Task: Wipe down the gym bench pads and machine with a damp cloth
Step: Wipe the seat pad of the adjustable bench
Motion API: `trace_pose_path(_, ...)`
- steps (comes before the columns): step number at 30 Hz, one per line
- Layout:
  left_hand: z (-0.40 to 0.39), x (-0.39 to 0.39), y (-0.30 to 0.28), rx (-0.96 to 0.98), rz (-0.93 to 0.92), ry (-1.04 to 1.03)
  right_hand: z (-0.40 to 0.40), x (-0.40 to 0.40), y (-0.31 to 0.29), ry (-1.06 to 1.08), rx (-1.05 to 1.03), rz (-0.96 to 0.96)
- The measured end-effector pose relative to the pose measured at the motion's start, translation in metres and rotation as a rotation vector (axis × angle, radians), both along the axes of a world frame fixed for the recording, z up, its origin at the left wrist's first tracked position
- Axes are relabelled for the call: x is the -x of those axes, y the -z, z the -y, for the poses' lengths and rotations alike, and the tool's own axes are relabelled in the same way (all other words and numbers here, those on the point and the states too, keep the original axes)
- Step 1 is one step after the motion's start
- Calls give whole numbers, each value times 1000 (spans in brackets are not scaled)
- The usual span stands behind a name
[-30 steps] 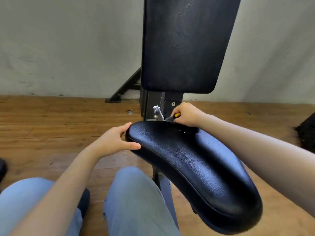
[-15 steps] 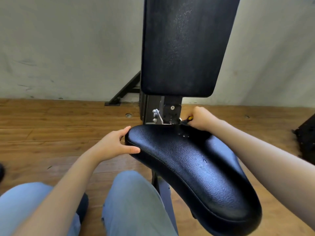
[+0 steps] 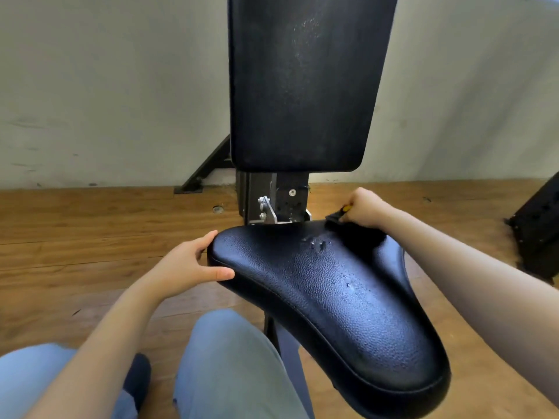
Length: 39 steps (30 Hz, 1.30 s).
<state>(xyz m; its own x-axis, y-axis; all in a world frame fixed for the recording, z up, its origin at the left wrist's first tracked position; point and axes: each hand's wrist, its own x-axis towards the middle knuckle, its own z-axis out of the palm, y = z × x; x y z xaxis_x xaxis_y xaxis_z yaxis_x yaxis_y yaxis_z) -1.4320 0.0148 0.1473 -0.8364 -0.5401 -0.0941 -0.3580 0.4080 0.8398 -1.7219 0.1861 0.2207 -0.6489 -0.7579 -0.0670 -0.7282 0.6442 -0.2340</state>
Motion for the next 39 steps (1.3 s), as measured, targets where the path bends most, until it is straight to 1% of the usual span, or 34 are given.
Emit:
trace_pose_path(2, 1, 1, 2, 0, -13, -5, -17, 16, -1, 38, 24, 29)
trace_pose_path(5, 2, 2, 3, 7, -19, -14, -25, 20, -8, 46, 33, 190)
trace_pose_path(7, 2, 1, 3, -11, -21, -13, -22, 19, -12, 57, 72, 260)
trace_pose_path(11, 4, 0, 4, -11, -9, -3, -3, 7, -2, -94, 239, 239)
trace_pose_path(13, 3, 0, 4, 40, -21, 2, 2, -6, 10, -206, 233, 181)
trace_pose_path(15, 0, 0, 3, 136, -69, 26, 0, -9, 19, -279, 215, 87)
trace_pose_path(17, -3, -1, 1, 229, -119, 62, -6, 0, 22, -290, 239, 106)
trace_pose_path(19, -6, -2, 0, 312, -113, 115, -15, 11, 20, -295, 227, 106)
trace_pose_path(22, -7, -4, 1, 483, -81, 188, -29, 26, 22, -292, 234, 24)
trace_pose_path(24, -8, -5, 3, 551, -110, 201, -36, 31, 24, -290, 227, -6)
trace_pose_path(27, -13, -4, 6, 638, -145, 216, -37, 30, 25, -287, 220, 15)
trace_pose_path(32, -13, -2, 10, 618, -174, 156, -19, 27, 19, -250, 304, 16)
trace_pose_path(35, -14, -1, 9, 607, -168, 145, -13, 16, 22, -322, 298, 74)
trace_pose_path(37, -14, -1, 9, 603, -160, 145, -18, 16, 27, -377, 293, 73)
trace_pose_path(39, -13, -1, 9, 601, -156, 142, -27, 21, 26, -376, 304, 65)
